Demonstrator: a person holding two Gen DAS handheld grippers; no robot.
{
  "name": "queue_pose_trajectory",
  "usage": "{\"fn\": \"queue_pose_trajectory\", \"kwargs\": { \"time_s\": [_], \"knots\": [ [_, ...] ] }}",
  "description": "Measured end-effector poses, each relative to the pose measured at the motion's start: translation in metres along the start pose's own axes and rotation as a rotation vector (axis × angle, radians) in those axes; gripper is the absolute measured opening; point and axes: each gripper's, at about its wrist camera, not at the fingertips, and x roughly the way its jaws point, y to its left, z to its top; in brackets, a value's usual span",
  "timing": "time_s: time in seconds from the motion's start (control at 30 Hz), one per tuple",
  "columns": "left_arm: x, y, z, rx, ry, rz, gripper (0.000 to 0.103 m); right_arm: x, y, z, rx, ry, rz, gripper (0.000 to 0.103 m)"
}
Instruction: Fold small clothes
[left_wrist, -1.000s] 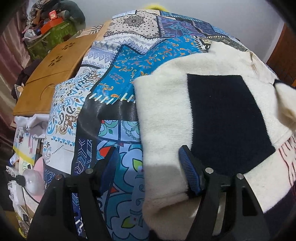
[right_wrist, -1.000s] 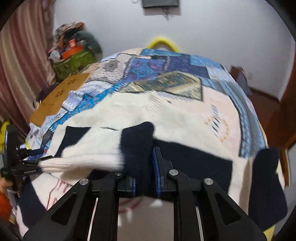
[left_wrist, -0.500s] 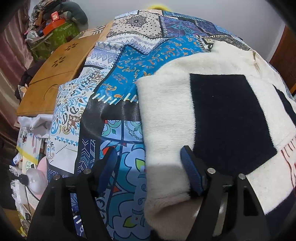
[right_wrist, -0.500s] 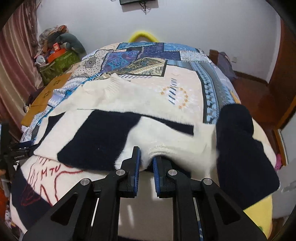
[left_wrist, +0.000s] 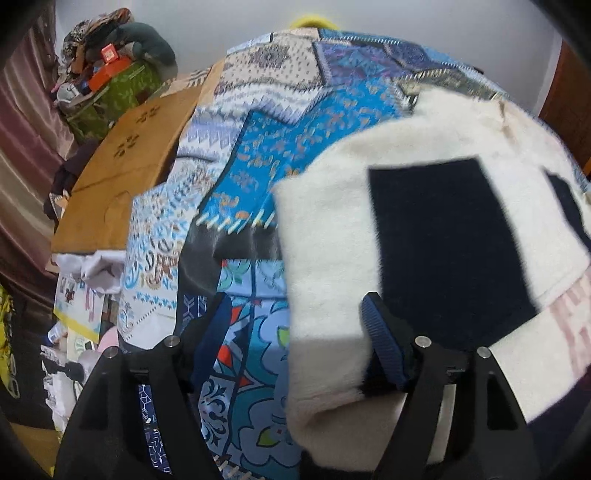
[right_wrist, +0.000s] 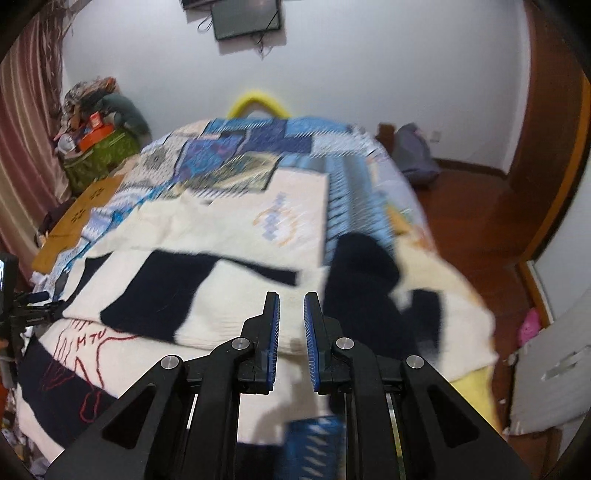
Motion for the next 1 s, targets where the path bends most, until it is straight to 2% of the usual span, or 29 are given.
{"fn": "queue_pose_trajectory", "kwargs": {
  "time_s": [0.1, 0.17, 0.23, 0.4, 0.47, 0.57, 0.73, 0.9, 1.0],
  "knots": [
    [-0.019, -0.009, 0.014, 0.003, -0.046, -0.021, 0.073, -0.019, -0.022, 0.005, 0.017, -0.039, -0.032, 0.021],
    [-0.034, -0.02, 0.025, 0.019, -0.084, -0.03, 0.073, -0.029, -0.038, 0.007, 0.038, -0.067, -0.053, 0.033],
    [-0.049, -0.036, 0.037, 0.039, -0.121, -0.047, 0.073, -0.036, -0.051, 0.006, 0.052, -0.083, -0.074, 0.039],
    [-0.074, -0.081, 0.062, 0.083, -0.178, -0.108, 0.074, -0.038, -0.081, -0.003, 0.091, -0.092, -0.117, 0.056],
    [-0.075, -0.101, 0.067, 0.101, -0.184, -0.131, 0.08, -0.033, -0.094, -0.011, 0.114, -0.079, -0.125, 0.062],
    [-0.068, -0.13, 0.071, 0.14, -0.169, -0.147, 0.081, -0.021, -0.11, -0.023, 0.151, -0.036, -0.118, 0.062],
    [-0.035, -0.171, 0.067, 0.18, -0.082, -0.158, 0.081, 0.007, -0.136, -0.045, 0.201, 0.047, -0.111, 0.062],
    [-0.01, -0.188, 0.057, 0.2, -0.02, -0.147, 0.081, 0.038, -0.156, -0.06, 0.28, 0.127, -0.067, 0.062],
    [-0.007, -0.193, 0.053, 0.2, -0.025, -0.139, 0.084, 0.051, -0.156, -0.065, 0.299, 0.155, -0.033, 0.063]
  ]
}}
